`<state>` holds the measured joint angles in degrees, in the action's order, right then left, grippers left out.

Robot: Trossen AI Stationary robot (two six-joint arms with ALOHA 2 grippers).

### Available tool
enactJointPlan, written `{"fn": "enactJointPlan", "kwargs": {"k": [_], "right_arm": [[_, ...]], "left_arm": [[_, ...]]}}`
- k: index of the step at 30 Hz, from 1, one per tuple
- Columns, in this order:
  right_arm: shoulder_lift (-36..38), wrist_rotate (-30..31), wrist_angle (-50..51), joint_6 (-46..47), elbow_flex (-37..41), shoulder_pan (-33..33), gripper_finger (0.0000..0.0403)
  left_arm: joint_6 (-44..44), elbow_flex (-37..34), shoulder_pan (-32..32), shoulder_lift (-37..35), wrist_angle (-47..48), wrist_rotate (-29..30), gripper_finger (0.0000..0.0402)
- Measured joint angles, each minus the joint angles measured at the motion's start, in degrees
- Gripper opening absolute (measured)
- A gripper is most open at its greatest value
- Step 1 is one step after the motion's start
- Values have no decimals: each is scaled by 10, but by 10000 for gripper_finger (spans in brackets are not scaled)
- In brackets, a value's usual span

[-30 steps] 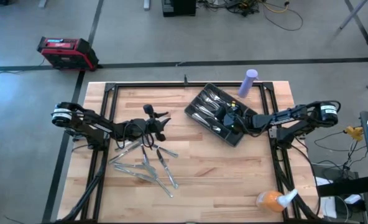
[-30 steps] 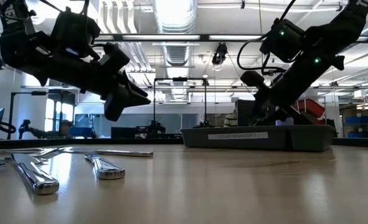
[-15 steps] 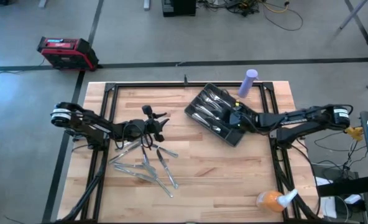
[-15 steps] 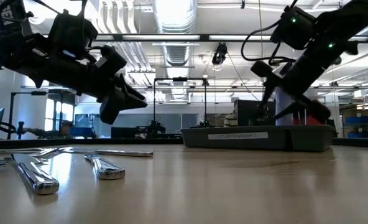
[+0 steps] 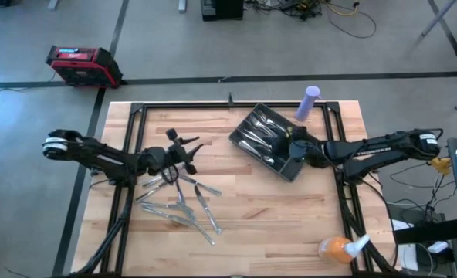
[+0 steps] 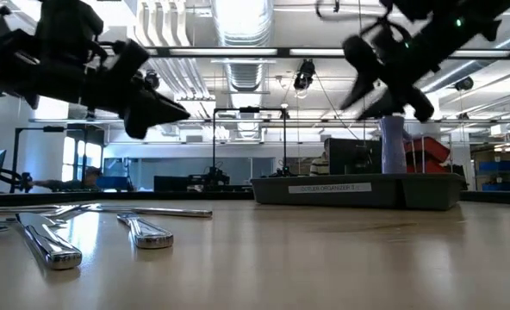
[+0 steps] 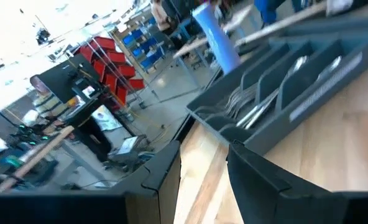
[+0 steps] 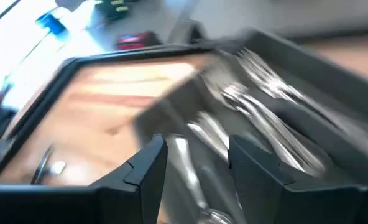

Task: Sort silverware
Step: Put the knife into the right compartment of the silverware tray

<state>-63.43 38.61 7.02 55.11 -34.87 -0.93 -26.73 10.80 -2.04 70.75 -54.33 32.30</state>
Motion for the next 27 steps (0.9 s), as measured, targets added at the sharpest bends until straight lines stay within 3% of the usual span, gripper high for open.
{"fn": "enactJointPlan", "kwargs": {"k": [3, 7, 10, 14, 16, 19, 23, 27], "right_arm": [[-25, 0, -70, -124, -18, 31, 148], [-76, -25, -182, -227, -26, 52, 142], [-131, -110, -261, -290, -25, 56, 137], [-224, -216, -360, -323, -32, 59, 130], [-276, -242, -381, -350, -52, 66, 126], [-358, -248, -392, -414, -103, 84, 118], [-466, -198, -396, -481, -176, 109, 105], [-554, -160, -466, -545, -230, 132, 97]], "left_arm": [[43, -1, 0, -44, 65, -37, 118], [80, 64, 2, -91, 326, -66, 118], [131, 134, 5, -106, 511, -108, 118], [188, 203, 7, -107, 651, -231, 118], [205, 220, 8, -99, 687, -277, 118], [230, 222, 15, -97, 724, -285, 118], [272, 202, 21, -104, 714, -273, 118], [313, 168, 23, -111, 686, -243, 118]]}}
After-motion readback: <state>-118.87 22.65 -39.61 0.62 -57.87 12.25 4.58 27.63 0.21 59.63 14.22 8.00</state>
